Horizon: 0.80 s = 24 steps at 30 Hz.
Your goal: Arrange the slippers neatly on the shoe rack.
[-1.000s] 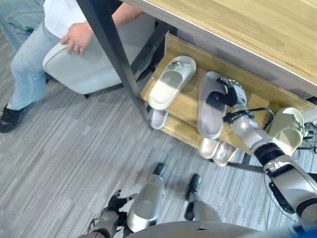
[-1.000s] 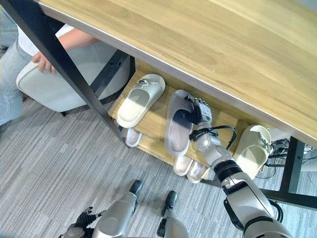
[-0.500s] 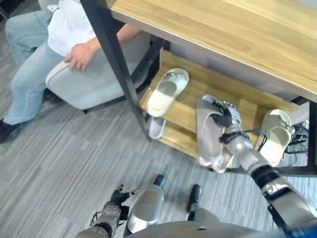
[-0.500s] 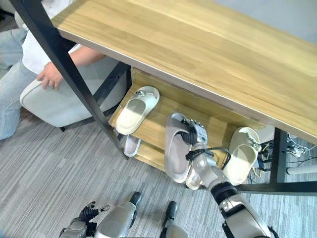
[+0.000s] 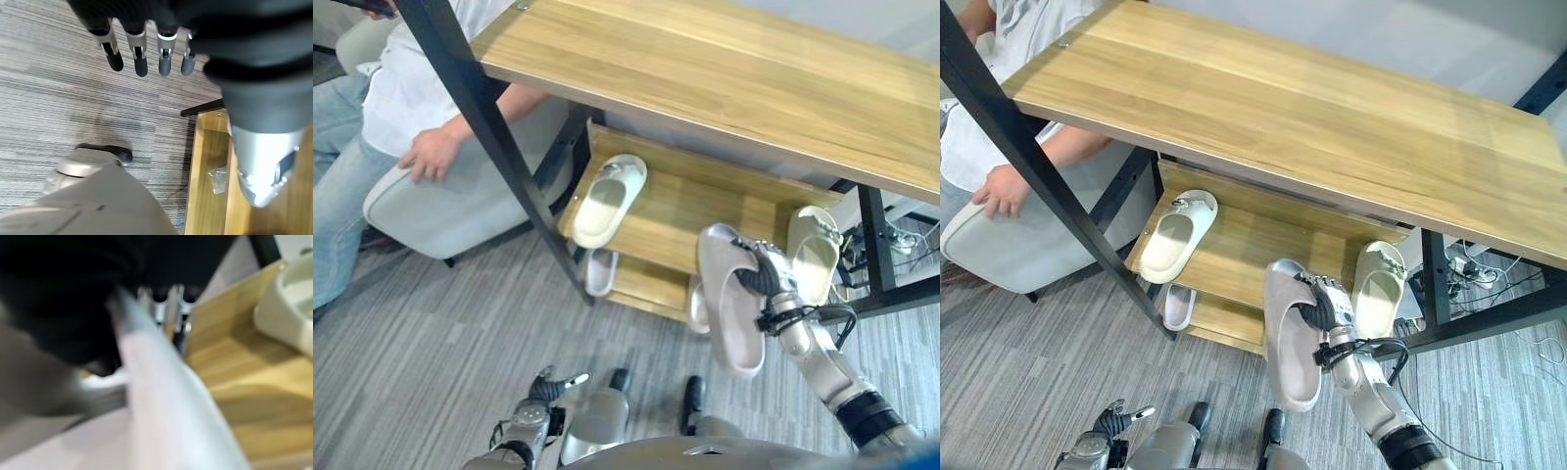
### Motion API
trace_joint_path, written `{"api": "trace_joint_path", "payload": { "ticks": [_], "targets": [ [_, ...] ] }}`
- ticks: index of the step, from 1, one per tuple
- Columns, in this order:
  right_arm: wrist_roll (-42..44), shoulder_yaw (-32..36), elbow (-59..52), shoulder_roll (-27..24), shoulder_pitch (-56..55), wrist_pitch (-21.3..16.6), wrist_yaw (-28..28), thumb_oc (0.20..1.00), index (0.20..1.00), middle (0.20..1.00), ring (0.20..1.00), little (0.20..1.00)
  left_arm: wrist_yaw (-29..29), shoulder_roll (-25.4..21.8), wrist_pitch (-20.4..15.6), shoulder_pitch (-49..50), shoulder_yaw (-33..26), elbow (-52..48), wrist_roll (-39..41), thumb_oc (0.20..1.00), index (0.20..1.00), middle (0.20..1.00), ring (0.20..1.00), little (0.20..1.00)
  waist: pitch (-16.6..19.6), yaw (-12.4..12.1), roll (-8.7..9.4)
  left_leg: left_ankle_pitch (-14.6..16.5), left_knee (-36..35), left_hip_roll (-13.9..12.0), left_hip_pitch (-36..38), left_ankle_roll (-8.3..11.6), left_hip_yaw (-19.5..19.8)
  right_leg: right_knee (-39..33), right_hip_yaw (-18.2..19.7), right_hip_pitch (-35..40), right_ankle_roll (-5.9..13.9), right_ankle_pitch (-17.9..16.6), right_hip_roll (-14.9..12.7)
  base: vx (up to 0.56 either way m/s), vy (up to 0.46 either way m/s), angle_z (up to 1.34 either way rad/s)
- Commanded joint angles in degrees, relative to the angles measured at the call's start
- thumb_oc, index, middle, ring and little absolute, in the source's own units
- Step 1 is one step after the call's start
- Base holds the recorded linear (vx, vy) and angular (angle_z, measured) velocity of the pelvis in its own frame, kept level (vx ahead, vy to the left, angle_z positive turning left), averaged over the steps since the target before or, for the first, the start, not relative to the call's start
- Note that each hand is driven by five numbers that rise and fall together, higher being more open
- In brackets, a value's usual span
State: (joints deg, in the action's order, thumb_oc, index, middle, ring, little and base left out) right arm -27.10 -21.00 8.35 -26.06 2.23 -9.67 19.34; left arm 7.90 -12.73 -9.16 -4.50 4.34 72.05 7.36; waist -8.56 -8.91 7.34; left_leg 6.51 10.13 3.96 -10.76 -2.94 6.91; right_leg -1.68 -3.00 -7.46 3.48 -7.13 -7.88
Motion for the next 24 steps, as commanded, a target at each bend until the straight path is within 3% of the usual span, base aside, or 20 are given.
{"api": "trace_joint_path", "payload": {
  "ticks": [1, 9, 21, 24],
  "targets": [
    [3.69, 2.71, -4.75, -2.85, 0.77, -4.42, -1.93, 0.2, 0.2, 0.2, 0.2, 0.2, 0.93, 0.17, -0.91, -1.45, 1.06, 0.21, -0.12, 1.0, 1.0, 1.0, 1.0, 1.0, 0.23, -1.74, -2.25, 0.07, -6.59, -1.4, 6.06, 2.19, -3.21, 5.81, -0.41, 5.51, 6.11, 8.27, -1.63, -0.03, -0.018, -0.07],
    [11.12, 2.75, -7.83, -0.64, -8.07, -6.88, -6.45, 0.2, 0.2, 0.2, 0.2, 0.2, 2.37, -0.52, -1.78, -0.4, -1.75, -1.54, 3.9, 1.0, 1.0, 1.0, 1.0, 1.0, -0.47, -0.69, -2.1, -0.86, -7.72, -1.83, 6.47, 2.55, -3.01, 6.85, -0.59, 4.7, 5.69, 9.04, -1.04, -0.01, -0.026, 0.0],
    [11.89, 1.77, -4.24, -1.55, -14.21, -7.25, -7.85, 0.2, 0.2, 0.2, 0.2, 0.2, 3.32, -1.16, -2.62, 1.37, -1.27, -3.84, 4.71, 1.0, 1.0, 1.0, 1.0, 1.0, -2.3, -0.5, -1.95, -0.06, -4.98, -2.53, 6.14, 3.07, -2.51, 9.99, -1.46, 3.91, 5.16, 10.75, -0.11, -0.01, -0.046, 0.02],
    [13.24, 1.81, -3.71, -1.82, -14.48, -7.61, -7.71, 0.2, 0.2, 0.2, 0.2, 0.2, 3.76, -1.3, -3.11, 1.41, -0.44, -4.87, 5.08, 1.0, 1.0, 1.0, 1.0, 1.0, -4.53, -0.39, -2.39, 0.22, -2.08, -2.78, 3.86, 3.21, -2.11, 13.6, -1.63, 1.51, 4.91, 11.52, 0.06, -0.1, -0.053, 0.02]
  ]
}}
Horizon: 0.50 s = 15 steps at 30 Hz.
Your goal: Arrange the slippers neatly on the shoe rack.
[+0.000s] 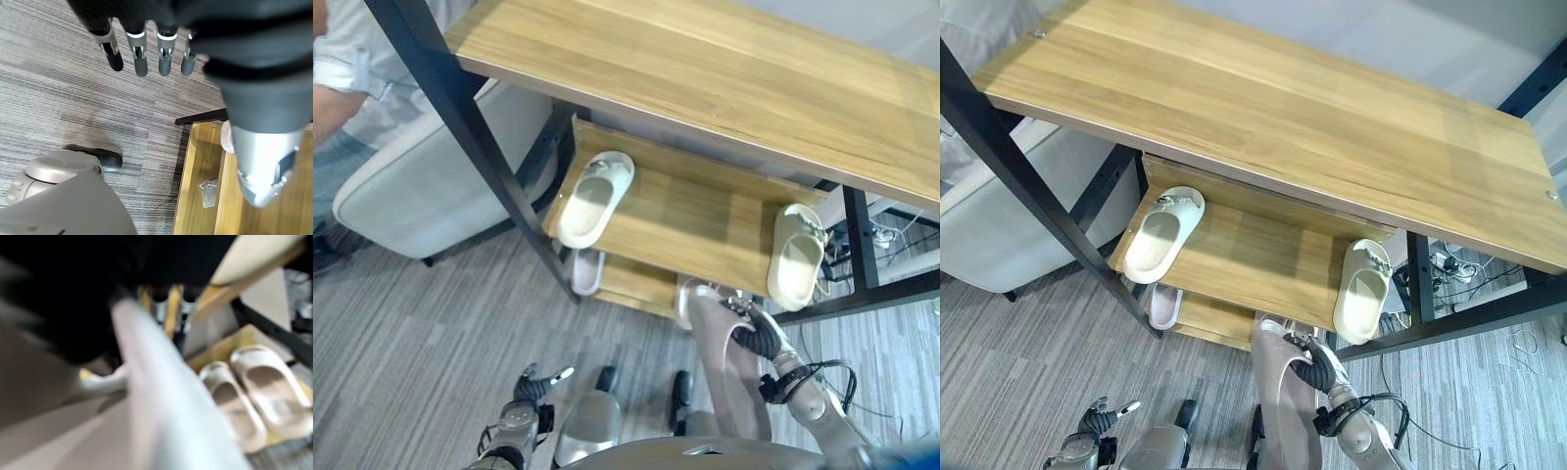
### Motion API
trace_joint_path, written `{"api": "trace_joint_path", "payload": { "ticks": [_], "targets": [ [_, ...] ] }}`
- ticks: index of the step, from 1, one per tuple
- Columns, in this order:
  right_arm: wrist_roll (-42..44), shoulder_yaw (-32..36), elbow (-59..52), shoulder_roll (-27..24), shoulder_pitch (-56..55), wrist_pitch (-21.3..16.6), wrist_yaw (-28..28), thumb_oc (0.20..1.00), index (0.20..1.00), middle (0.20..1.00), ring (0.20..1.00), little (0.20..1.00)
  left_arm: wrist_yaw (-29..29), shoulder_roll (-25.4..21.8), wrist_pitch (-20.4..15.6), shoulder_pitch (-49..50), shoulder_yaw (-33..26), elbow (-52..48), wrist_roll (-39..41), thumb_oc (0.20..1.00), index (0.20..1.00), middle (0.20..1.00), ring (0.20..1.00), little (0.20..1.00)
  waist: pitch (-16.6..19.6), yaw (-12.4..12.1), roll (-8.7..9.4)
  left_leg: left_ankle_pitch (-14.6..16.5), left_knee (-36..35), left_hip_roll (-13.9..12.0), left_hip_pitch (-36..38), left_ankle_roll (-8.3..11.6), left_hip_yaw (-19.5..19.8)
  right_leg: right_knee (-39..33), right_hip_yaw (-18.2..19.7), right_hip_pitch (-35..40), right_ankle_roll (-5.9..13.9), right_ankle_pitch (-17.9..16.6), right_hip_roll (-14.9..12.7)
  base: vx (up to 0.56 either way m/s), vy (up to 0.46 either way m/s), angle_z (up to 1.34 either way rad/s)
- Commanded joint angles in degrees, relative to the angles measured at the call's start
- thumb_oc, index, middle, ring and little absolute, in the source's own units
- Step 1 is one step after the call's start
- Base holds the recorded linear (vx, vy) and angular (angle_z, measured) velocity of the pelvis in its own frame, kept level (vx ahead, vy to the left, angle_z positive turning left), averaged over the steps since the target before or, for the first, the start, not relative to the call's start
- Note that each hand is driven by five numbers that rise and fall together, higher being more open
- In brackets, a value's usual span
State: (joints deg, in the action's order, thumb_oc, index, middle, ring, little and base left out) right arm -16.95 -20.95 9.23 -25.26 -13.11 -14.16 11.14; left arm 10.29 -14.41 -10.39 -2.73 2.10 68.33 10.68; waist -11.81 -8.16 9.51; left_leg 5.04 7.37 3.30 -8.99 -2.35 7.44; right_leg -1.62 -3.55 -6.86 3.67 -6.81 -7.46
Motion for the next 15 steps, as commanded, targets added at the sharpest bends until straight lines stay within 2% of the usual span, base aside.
{"api": "trace_joint_path", "payload": {
  "ticks": [1, 2, 3, 5, 6, 7, 9, 11, 12, 15],
  "targets": [
    [3.17, 1.46, -4.18, -2.65, 1.36, -3.19, 0.81, 0.2, 0.2, 0.2, 0.2, 0.2, 1.73, 0.38, -2.13, -0.55, 2.07, -1.74, 2.18, 1.0, 1.0, 1.0, 1.0, 1.0, -2.23, -1.17, -4.7, 1.81, 2.1, -2.07, 0.68, 2.7, -2.44, 14.62, -1.08, -0.08, 4.56, 11.58, -0.42, -0.12, -0.06, 0.11],
    [3.15, 1.43, -4.08, -2.62, 1.46, -3.23, 0.85, 0.2, 0.2, 0.2, 0.2, 0.2, 1.74, 0.37, -2.11, -0.6, 2.06, -1.75, 2.19, 1.0, 1.0, 1.0, 1.0, 1.0, -2.16, -1.1, -4.68, 1.92, 2.4, -2.04, 0.38, 2.7, -2.4, 14.82, -1.11, -0.31, 4.56, 11.66, -0.44, -0.22, -0.081, 0.11],
    [3.27, 0.88, -3.21, -3.03, 2.69, -3.2, 1.68, 0.2, 0.2, 0.2, 0.2, 0.2, 2.22, 0.03, -2.84, -1.48, 2.68, -3.83, 4.31, 1.0, 1.0, 1.0, 1.0, 1.0, -4.54, -1.21, -5.19, 2.19, 7.05, -1.97, -4.52, 2.98, -1.76, 18.43, -1.46, -3.36, 3.79, 12.81, -0.6, -0.27, -0.086, 0.18],
    [2.85, 0.44, -1.74, -3.23, 3.9, -2.9, 3.19, 0.2, 0.2, 0.2, 0.2, 0.2, 2.51, -0.11, -3.7, -2.35, 3.46, -6.34, 6.91, 1.0, 1.0, 1.0, 1.0, 1.0, -6.41, -1.51, -5.87, 2.59, 11.85, -1.67, -9.59, 3.11, -0.49, 22.43, -1.97, -6.79, 2.95, 13.97, -0.64, -0.26, -0.095, 0.33],
    [2.83, 0.4, -1.62, -3.19, 4.01, -2.96, 3.25, 0.2, 0.2, 0.2, 0.2, 0.2, 2.51, -0.12, -3.68, -2.38, 3.45, -6.36, 6.94, 1.0, 1.0, 1.0, 1.0, 1.0, -6.12, -1.36, -5.87, 2.8, 12.39, -1.62, -10.26, 3.12, -0.36, 22.8, -2.08, -7.32, 2.94, 14.15, -0.66, -0.17, -0.083, 0.48],
    [2.81, 0.64, -1.42, -3.24, 4.17, -2.8, 4.51, 0.2, 0.2, 0.2, 0.2, 0.2, 2.68, 0.12, -4.14, -2.33, 3.71, -8.01, 9.28, 1.0, 1.0, 1.0, 1.0, 1.0, -6.89, -1.6, -6.73, 3.33, 15.59, -1.34, -13.67, 3.12, 1.1, 26.91, -2.72, -10.35, 2.18, 15.68, -0.68, -0.12, -0.071, 0.47],
    [2.69, 0.88, -0.84, -3.13, 4.04, -2.71, 5.44, 0.2, 0.2, 0.2, 0.2, 0.2, 2.56, 0.8, -4.62, -1.87, 3.63, -9.15, 12.34, 1.0, 1.0, 1.0, 1.0, 1.0, -7.15, -1.49, -7.22, 4.44, 19.23, -1.31, -17.54, 3.12, 2.0, 31.04, -3.36, -13.9, 1.49, 17.62, -0.89, -0.1, -0.078, 0.34],
    [2.78, 1.3, -0.77, -3.25, 4.02, -2.54, 6.11, 0.2, 0.2, 0.2, 0.2, 0.2, 2.29, 0.93, -4.87, -1.49, 3.45, -9.69, 14.12, 1.0, 1.0, 1.0, 1.0, 1.0, -7.29, -1.54, -7.52, 4.77, 21.26, -1.15, -19.83, 3.07, 2.44, 33.28, -3.63, -15.98, 1.32, 18.13, -1.05, -0.07, -0.043, 0.23],
    [3.44, 1.97, -0.25, -3.0, 4.26, -2.43, 7.16, 0.2, 0.2, 0.2, 0.2, 0.2, 2.3, 1.45, -4.95, -1.08, 3.42, -10.5, 16.14, 1.0, 1.0, 1.0, 1.0, 1.0, -7.61, -1.37, -8.02, 4.9, 23.1, -1.16, -22.74, 2.96, 3.07, 35.98, -3.65, -19.06, 0.58, 19.52, -1.14, -0.08, -0.045, 0.16],
    [3.87, 3.08, 0.56, -3.01, 5.84, -1.91, 9.02, 0.2, 0.2, 0.2, 0.2, 0.2, 2.51, 1.52, -5.4, -1.45, 2.7, -11.53, 19.0, 1.0, 1.0, 1.0, 1.0, 1.0, -7.85, -1.27, -8.73, 5.04, 25.93, -0.58, -27.68, 2.9, 3.66, 39.87, -3.74, -24.19, -0.28, 20.8, -1.77, -0.08, -0.022, 0.15]
  ]
}}
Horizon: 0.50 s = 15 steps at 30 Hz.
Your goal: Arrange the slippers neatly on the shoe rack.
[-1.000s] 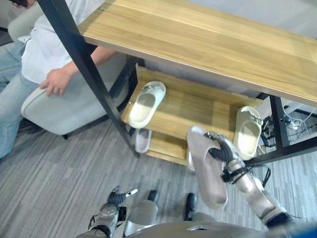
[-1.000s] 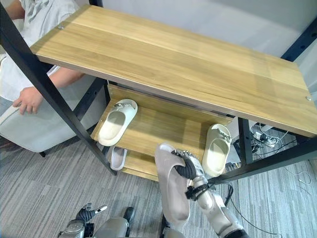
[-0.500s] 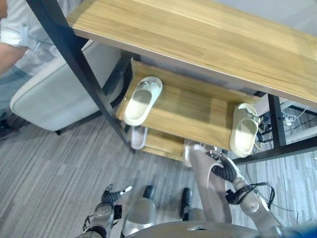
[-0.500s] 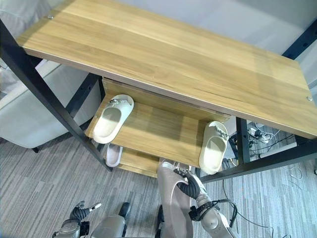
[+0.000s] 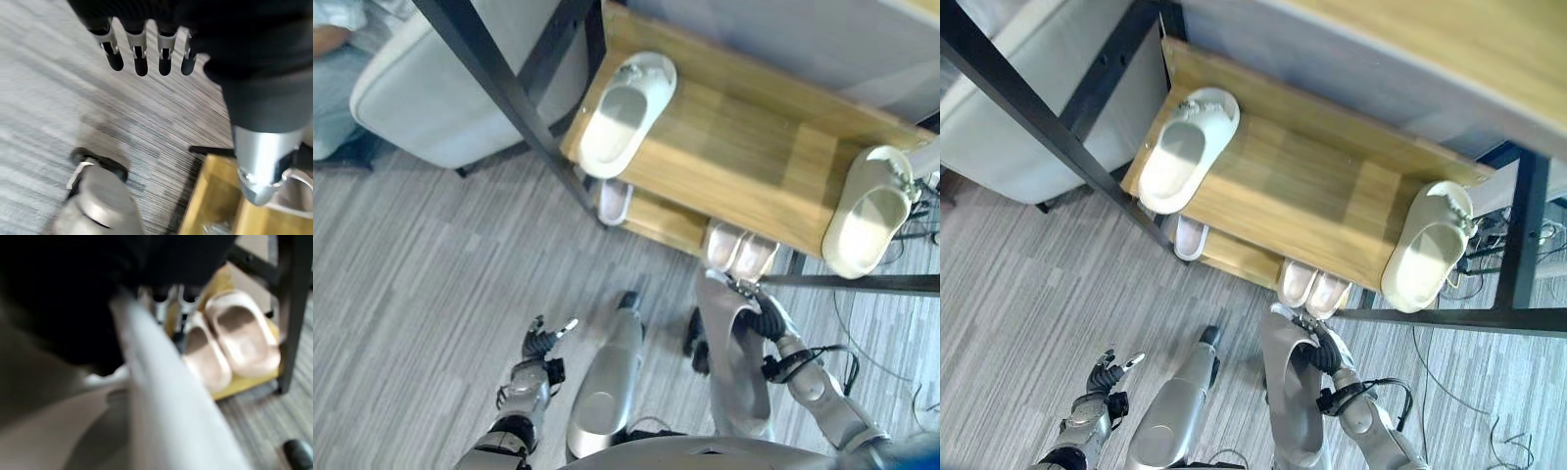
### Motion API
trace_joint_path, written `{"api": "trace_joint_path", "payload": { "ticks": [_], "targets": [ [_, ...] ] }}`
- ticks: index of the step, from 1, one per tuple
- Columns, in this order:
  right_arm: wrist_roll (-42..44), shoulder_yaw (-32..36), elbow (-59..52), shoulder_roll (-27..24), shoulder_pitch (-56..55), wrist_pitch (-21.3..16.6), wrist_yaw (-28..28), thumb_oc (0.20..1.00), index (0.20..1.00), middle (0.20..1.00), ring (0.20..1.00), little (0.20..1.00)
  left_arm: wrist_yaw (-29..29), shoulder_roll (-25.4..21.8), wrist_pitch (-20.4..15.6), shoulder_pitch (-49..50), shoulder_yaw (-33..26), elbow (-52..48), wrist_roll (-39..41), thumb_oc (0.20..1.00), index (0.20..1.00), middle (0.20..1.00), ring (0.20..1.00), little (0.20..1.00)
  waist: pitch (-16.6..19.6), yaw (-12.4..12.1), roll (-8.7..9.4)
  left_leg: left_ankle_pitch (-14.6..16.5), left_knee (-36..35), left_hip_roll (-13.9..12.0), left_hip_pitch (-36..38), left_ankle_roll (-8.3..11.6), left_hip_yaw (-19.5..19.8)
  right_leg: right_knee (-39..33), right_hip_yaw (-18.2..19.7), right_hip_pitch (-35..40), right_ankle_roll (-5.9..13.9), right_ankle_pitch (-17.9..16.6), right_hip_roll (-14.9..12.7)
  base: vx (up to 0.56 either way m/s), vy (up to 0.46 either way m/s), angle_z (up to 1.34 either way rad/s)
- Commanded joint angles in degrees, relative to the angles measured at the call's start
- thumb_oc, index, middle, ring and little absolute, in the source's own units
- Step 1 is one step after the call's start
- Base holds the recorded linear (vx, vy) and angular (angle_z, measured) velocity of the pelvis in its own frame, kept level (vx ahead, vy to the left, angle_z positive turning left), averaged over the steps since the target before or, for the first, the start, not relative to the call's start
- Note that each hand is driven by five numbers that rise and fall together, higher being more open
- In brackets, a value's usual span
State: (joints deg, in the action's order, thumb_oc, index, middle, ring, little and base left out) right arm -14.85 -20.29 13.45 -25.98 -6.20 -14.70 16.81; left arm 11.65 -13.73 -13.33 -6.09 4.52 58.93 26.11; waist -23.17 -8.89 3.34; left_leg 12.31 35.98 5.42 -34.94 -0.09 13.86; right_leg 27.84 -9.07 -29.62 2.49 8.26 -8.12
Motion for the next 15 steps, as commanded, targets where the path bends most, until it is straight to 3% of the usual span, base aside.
{"api": "trace_joint_path", "payload": {
  "ticks": [1, 3, 4, 15],
  "targets": [
    [1.77, 2.42, -3.65, -2.29, -1.05, -1.38, 3.36, 0.2, 0.2, 0.2, 0.2, 0.2, 1.14, 0.84, -2.46, 1.89, 0.27, -2.13, 3.59, 1.0, 1.0, 1.0, 1.0, 1.0, 3.66, -0.52, -2.52, -2.21, -2.57, -2.67, -1.96, 0.64, -2.75, 10.54, 1.79, -1.66, 0.9, 5.78, -1.14, -0.06, 0.016, 0.14],
    [1.17, 3.35, -3.38, -2.78, 0.05, -1.18, 4.75, 0.2, 0.2, 0.2, 0.2, 0.2, 1.56, 1.08, -3.18, 1.91, -0.63, -3.48, 6.24, 1.0, 1.0, 1.0, 1.0, 1.0, 3.47, -0.6, -2.96, -2.07, -0.99, -2.24, -4.97, 0.66, -2.67, 12.69, 2.05, -5.13, 0.59, 6.08, -1.37, -0.02, 0.006, 0.09],
    [-0.03, 3.81, -3.27, -3.46, 0.95, -0.67, 5.86, 0.2, 0.2, 0.2, 0.2, 0.2, 1.36, 1.5, -3.84, 2.58, -1.49, -4.97, 9.36, 1.0, 1.0, 1.0, 1.0, 1.0, 3.41, -0.72, -3.02, 0.09, 0.77, -2.02, -6.8, 0.74, -2.92, 14.84, 2.63, -7.36, 0.74, 8.14, -1.42, 0.04, 0.004, 0.08],
    [-0.82, 3.85, 5.87, -1.44, 9.2, 1.43, 10.51, 0.2, 0.2, 0.2, 0.2, 0.2, 1.79, 4.13, -4.88, 0.09, -2.56, -6.53, 17.5, 1.0, 1.0, 1.0, 1.0, 1.0, 4.06, -0.33, -2.4, 1.28, 6.5, -0.66, -17.54, -0.04, -3.25, 21.92, 4.09, -19.47, 0.0, 9.83, -3.03, -0.01, 0.031, 0.04]
  ]
}}
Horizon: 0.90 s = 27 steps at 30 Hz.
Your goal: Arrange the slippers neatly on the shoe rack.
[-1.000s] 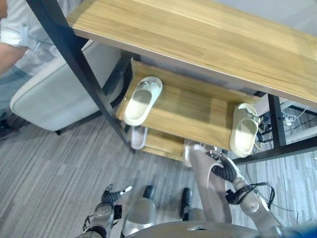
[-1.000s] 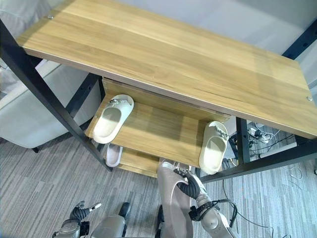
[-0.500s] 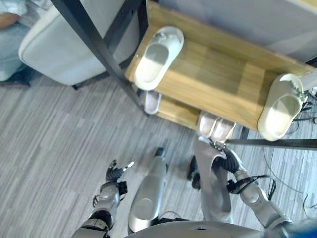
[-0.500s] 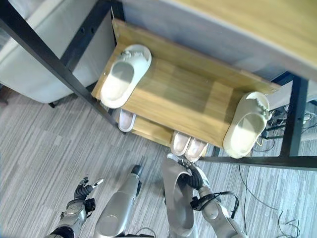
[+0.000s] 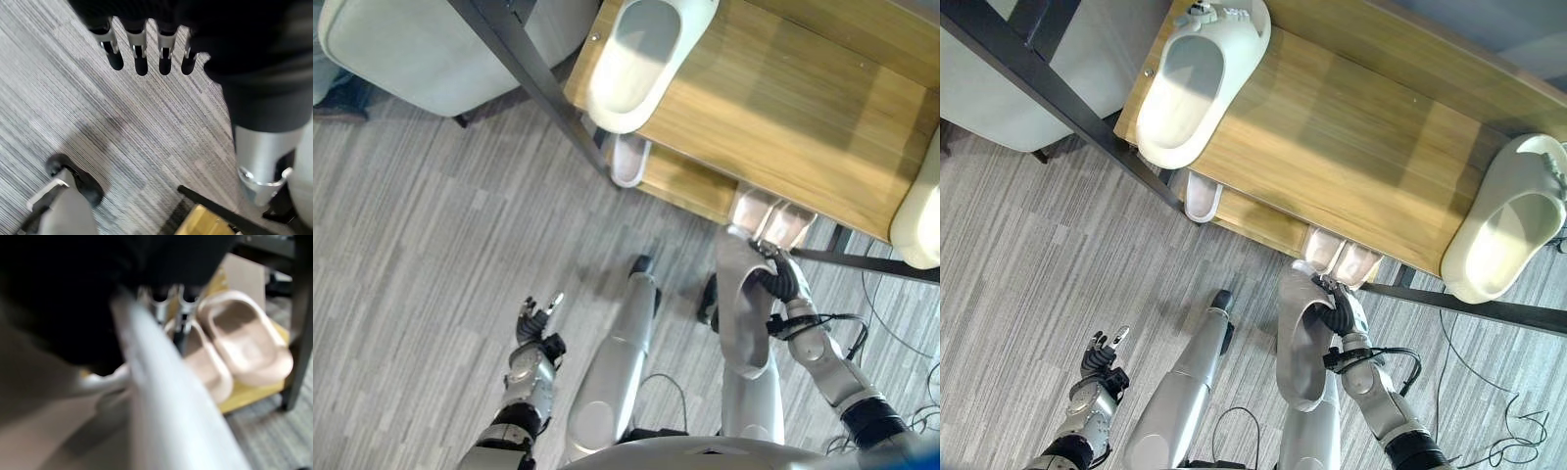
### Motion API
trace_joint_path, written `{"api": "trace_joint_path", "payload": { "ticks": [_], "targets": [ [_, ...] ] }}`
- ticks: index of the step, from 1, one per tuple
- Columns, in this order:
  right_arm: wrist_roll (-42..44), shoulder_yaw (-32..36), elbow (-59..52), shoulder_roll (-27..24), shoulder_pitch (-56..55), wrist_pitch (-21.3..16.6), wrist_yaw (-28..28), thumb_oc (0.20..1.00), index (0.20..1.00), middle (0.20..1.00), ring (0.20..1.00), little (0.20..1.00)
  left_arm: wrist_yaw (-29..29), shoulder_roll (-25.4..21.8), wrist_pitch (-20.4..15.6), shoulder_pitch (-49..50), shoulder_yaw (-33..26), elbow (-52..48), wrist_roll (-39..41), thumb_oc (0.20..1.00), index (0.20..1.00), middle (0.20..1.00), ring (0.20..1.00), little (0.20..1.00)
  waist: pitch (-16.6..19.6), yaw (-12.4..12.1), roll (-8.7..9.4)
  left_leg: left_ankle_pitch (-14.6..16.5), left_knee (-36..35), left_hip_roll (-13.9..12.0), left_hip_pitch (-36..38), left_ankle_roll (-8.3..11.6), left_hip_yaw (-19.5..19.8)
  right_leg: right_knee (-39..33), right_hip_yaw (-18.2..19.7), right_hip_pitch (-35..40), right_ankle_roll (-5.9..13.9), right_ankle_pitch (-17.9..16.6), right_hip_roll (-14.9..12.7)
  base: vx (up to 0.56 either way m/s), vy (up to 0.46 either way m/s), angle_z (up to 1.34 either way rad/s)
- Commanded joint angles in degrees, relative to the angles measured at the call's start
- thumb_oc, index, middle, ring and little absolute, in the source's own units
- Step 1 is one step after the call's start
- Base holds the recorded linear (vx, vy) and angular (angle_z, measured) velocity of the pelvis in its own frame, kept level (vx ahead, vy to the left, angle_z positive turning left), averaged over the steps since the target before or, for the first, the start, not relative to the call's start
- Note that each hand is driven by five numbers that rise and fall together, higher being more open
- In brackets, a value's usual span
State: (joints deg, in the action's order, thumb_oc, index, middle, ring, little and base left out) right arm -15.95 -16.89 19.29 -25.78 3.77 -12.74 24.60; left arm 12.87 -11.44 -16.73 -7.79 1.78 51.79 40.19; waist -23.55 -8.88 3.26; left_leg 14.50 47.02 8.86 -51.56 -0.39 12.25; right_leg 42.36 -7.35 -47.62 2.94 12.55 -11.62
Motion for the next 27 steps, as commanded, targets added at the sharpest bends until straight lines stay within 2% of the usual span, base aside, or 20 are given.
{"api": "trace_joint_path", "payload": {
  "ticks": [1, 6, 9, 12, 16, 21, 27],
  "targets": [
    [0.52, 0.4, 0.98, -1.48, 0.0, -0.4, 2.95, 0.2, 0.2, 0.2, 0.2, 0.2, 0.43, 1.9, -1.33, 1.48, 0.28, 0.76, 3.63, 1.0, 1.0, 1.0, 1.0, 1.0, 4.54, -0.38, -2.25, -0.74, -3.84, -3.97, -1.79, 0.22, -1.66, 7.99, 2.47, -2.29, -0.66, 5.86, 0.32, 0.02, -0.008, 0.05],
    [1.01, 1.43, 3.62, -1.12, 3.34, 0.35, 5.31, 0.2, 0.2, 0.2, 0.2, 0.2, 3.25, 1.09, -2.79, 0.29, -0.68, 0.42, 2.6, 1.0, 1.0, 1.0, 1.0, 1.0, 4.9, -0.85, -2.24, 0.12, 0.12, -2.98, -7.52, 0.09, -1.42, 12.11, 2.61, -7.56, -1.45, 7.91, -0.89, 0.01, -0.006, 0.1],
    [-0.31, 1.75, 4.23, -1.79, 5.69, 1.0, 6.88, 0.2, 0.2, 0.2, 0.2, 0.2, 4.07, 1.21, -3.22, 0.28, -2.75, 1.93, 5.05, 1.0, 1.0, 1.0, 1.0, 1.0, 5.22, -1.16, -1.85, 0.48, 2.4, -2.3, -11.14, 0.22, -1.47, 14.68, 2.92, -10.95, -1.98, 8.79, -1.48, 0.01, -0.004, 0.11],
    [-1.22, 1.7, 4.42, -2.77, 7.99, 1.6, 7.98, 0.2, 0.2, 0.2, 0.2, 0.2, 3.19, 2.23, -3.18, -0.11, -4.19, 4.03, 9.86, 1.0, 1.0, 1.0, 1.0, 1.0, 5.77, -1.17, -1.11, 0.83, 4.67, -2.04, -14.8, 0.37, -1.33, 17.41, 3.27, -14.58, -2.35, 9.51, -2.01, 0.03, 0.0, 0.13],
    [-0.06, 1.42, 5.29, -3.48, 12.8, 2.07, 9.44, 0.2, 0.2, 0.2, 0.2, 0.2, 3.25, 3.05, -3.22, -1.09, -3.22, 5.65, 11.33, 1.0, 1.0, 1.0, 1.0, 1.0, 6.21, -1.37, 0.29, 0.86, 6.82, -1.52, -19.89, 0.39, -1.2, 20.37, 3.44, -19.43, -2.68, 10.0, -2.75, 0.03, -0.014, 0.07],
    [3.43, 1.7, 5.2, -4.05, 16.78, 1.96, 10.02, 0.2, 0.2, 0.2, 0.2, 0.2, 3.42, 3.2, -3.31, -2.04, -2.42, 6.01, 11.83, 1.0, 1.0, 1.0, 1.0, 1.0, 6.23, -1.61, 1.61, 0.52, 7.37, -0.88, -23.48, 0.47, -0.88, 21.51, 3.43, -23.12, -3.01, 10.1, -3.49, 0.03, -0.018, 0.07],
    [5.78, 1.82, 9.04, -4.54, 20.73, 2.11, 11.01, 0.2, 0.2, 0.2, 0.2, 0.2, 3.13, 2.83, -3.66, -1.58, -2.15, 6.16, 12.0, 1.0, 1.0, 1.0, 1.0, 1.0, 6.83, -2.05, 2.29, -0.07, 6.89, -0.12, -26.13, 0.33, -1.25, 21.78, 3.45, -26.02, -3.09, 10.2, -4.04, 0.03, -0.018, 0.09]
  ]
}}
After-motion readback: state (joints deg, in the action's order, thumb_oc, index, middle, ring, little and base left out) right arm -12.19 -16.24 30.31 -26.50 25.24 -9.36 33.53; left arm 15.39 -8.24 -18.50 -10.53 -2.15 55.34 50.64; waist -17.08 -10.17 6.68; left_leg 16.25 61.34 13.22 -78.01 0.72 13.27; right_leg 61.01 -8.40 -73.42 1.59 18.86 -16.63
